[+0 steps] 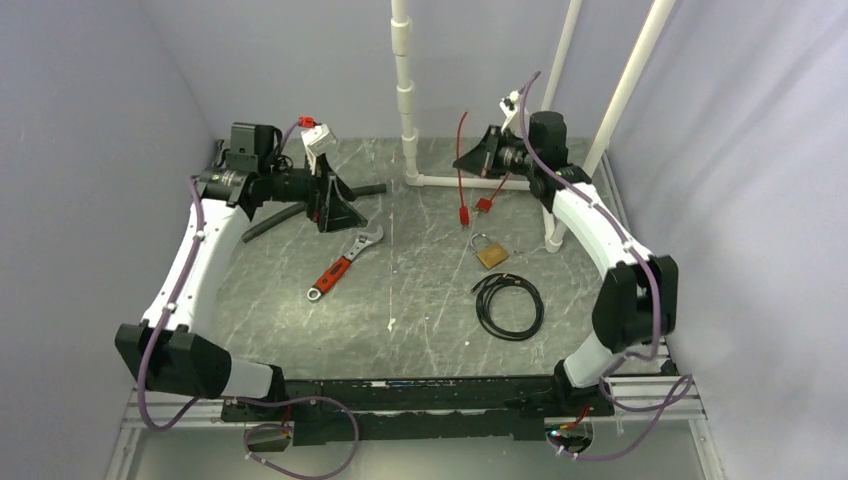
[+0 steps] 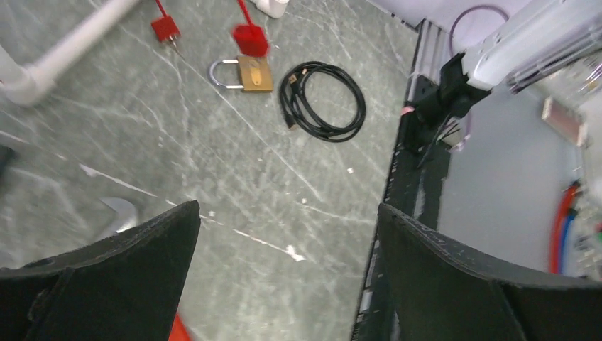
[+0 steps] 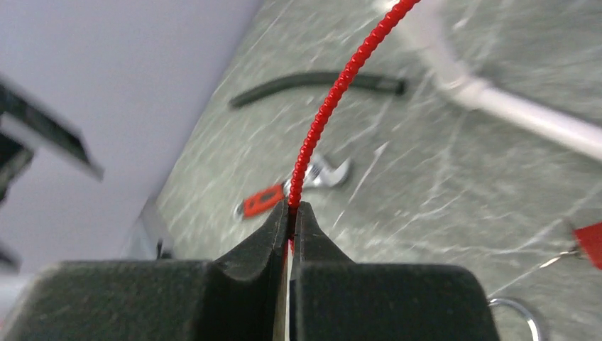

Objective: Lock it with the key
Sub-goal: Pick up the lock from the center of the board.

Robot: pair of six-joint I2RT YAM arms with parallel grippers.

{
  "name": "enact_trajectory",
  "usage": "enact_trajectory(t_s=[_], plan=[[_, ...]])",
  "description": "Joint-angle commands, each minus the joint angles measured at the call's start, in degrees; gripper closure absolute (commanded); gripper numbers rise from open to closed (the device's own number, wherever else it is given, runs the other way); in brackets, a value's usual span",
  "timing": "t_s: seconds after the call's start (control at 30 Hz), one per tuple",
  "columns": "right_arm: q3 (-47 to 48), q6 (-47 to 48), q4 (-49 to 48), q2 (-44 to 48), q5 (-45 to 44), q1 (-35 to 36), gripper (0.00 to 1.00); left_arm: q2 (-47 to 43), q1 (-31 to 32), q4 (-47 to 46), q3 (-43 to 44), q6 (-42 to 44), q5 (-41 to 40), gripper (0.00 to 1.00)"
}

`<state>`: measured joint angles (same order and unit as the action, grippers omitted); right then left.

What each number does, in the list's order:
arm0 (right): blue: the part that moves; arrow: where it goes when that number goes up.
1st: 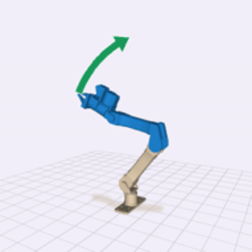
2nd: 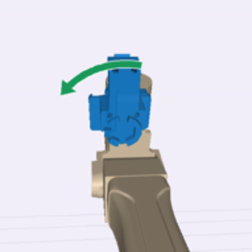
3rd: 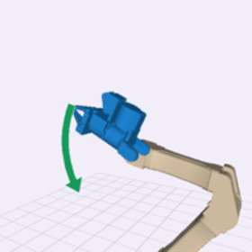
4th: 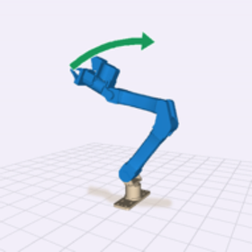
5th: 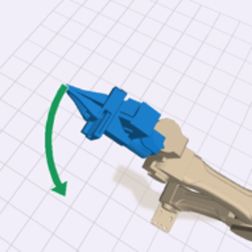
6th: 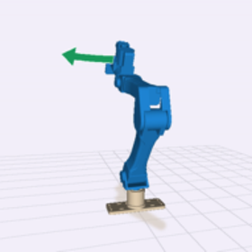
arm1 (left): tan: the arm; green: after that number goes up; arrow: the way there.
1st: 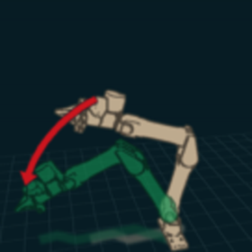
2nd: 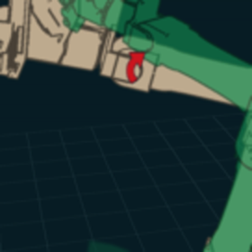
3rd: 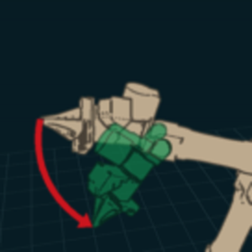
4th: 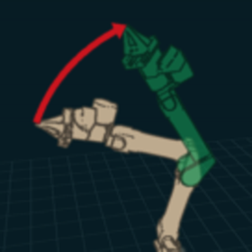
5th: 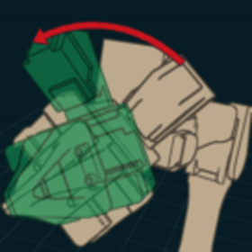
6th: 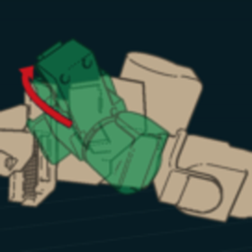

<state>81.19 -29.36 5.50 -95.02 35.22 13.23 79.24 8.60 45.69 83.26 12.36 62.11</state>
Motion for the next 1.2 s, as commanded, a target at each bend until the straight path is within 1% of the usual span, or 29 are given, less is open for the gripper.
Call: enact_trajectory(t_s=[0.0,0.07,0.13,0.17,0.23,0.33,0.4,0.47,0.5,0.57,0.67,0.8,0.93,1.17], plan=[[-6.49,9.91,-0.61,8.32,20.33,0.84,1.0,-2.69,-0.03,14.07,5.64,22.03,0.23,0.01],[-8.59,14.53,3.77,11.32,24.88,1.1,1.0,-3.55,0.22,17.07,6.61,27.34,-1.87,0.02],[-10.67,19.05,8.15,14.27,29.1,1.26,1.0,-4.89,0.88,18.52,7.45,32.69,-4.38,0.06],[-11.33,22.18,11.25,15.53,31.67,1.42,1.0,-5.94,1.8,17.89,7.29,33.99,-6.27,0.09],[-11.97,32.16,19.55,17.94,34.0,2.38,1.0,-8.42,4.3,15.57,6.19,38.7,-10.88,0.17],[-11.73,43.48,31.0,19.87,36.38,5.26,1.0,-12.39,11.93,10.64,2.22,46.75,-21.05,0.28],[-10.26,49.55,39.23,19.48,36.73,8.47,1.0,-14.5,16.78,8.09,-1.57,52.96,-27.54,0.32],[-8.88,53.76,43.37,18.61,36.77,11.27,1.0,-15.18,21.07,6.14,-3.69,57.08,-32.34,0.36],[-8.46,54.57,44.95,18.12,36.79,12.49,1.0,-15.06,22.42,5.04,-4.05,57.62,-33.84,0.38],[-8.3,54.27,45.11,17.45,36.83,14.01,1.0,-14.22,24.06,3.65,-3.62,56.87,-34.54,0.41],[-9.36,49.68,41.19,17.5,37.43,14.77,1.0,-13.6,26.99,3.3,-3.28,56.44,-35.62,0.45],[-10.28,45.23,36.77,18.02,37.7,15.2,1.0,-13.5,30.95,4.86,-4.71,57.57,-37.68,0.53],[-10.27,43.83,35.82,17.5,38.51,15.63,1.0,-13.44,33.71,2.23,-6.37,56.24,-40.46,0.53],[-9.83,42.42,34.96,16.76,39.23,16.29,1.0,-12.92,36.5,-4.32,-8.5,54.24,-44.27,0.53]])
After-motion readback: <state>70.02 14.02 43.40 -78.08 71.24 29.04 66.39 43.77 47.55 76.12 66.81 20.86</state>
